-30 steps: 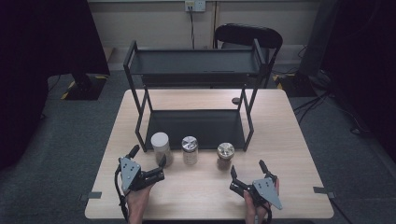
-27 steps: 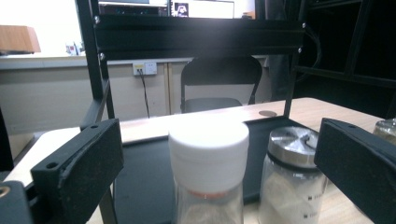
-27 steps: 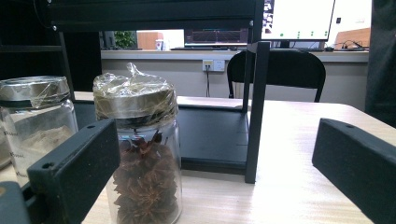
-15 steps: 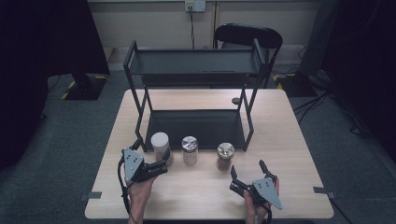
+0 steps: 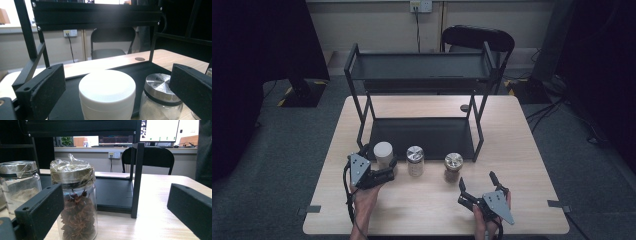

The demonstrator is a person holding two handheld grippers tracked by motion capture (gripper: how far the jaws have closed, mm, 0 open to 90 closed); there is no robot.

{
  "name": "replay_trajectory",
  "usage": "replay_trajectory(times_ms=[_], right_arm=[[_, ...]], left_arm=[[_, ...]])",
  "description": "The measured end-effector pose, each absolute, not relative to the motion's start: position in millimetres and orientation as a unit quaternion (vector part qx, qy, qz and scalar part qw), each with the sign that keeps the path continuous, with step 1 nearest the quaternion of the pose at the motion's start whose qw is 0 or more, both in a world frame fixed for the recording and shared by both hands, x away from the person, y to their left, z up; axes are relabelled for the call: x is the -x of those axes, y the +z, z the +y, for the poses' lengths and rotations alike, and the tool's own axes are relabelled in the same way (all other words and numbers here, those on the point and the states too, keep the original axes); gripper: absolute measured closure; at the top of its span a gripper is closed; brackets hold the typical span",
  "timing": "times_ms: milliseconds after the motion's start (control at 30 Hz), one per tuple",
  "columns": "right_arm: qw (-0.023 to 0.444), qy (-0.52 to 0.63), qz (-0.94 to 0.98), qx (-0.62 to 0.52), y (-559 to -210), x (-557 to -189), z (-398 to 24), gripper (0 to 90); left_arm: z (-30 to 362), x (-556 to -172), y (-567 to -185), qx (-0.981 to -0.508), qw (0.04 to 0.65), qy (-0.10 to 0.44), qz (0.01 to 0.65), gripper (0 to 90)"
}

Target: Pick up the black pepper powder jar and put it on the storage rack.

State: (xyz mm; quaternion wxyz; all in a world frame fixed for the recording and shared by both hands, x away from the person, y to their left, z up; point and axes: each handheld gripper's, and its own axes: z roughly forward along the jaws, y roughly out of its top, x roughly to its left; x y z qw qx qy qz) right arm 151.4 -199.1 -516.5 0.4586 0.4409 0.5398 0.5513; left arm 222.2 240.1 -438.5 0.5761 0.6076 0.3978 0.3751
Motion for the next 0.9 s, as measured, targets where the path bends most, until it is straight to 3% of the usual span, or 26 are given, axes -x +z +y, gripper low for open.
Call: replay_trajectory(times_ms=[900], right_arm=[[0.457,0.552,0.541,-0.44,-517,-152,-200,0.0]], left_arm=[[237,-241,-452,-0.631,0.551,0.347,0.422,22.8]])
